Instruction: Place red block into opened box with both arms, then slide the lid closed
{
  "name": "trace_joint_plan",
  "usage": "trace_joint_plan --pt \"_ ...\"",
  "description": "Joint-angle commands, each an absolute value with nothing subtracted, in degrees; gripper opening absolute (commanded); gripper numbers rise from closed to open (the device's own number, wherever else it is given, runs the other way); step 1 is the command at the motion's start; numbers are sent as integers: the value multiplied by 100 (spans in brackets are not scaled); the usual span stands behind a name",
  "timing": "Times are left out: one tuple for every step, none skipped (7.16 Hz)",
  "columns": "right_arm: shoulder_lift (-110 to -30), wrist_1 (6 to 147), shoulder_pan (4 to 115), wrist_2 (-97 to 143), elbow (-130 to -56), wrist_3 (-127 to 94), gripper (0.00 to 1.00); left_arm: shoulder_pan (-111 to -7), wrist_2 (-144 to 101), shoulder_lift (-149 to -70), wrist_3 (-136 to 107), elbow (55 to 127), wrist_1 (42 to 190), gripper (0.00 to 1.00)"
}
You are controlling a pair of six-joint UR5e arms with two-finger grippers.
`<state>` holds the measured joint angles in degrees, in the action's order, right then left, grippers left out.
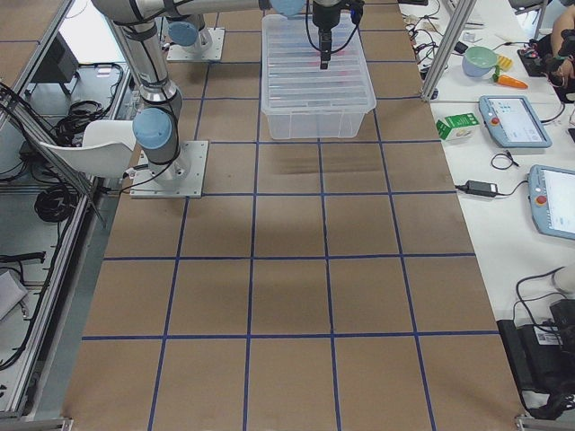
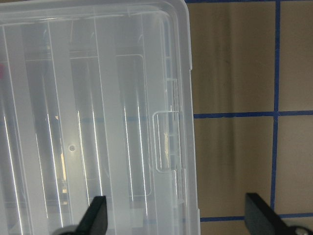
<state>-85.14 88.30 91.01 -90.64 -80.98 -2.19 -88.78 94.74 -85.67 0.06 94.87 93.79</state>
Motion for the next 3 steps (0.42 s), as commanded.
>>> trace_joint_plan --pt "-8517 8833 9105 -9079 -8104 -228 100 -8859 9475 -8604 9 9483 9369 100" --pt "-8517 8833 9105 -9079 -8104 -229 100 -8859 9475 -8622 9 9483 9369 100" --pt "-8517 8833 9105 -9088 -8112 -229 100 -8859 9475 -8605 9 9483 9378 100"
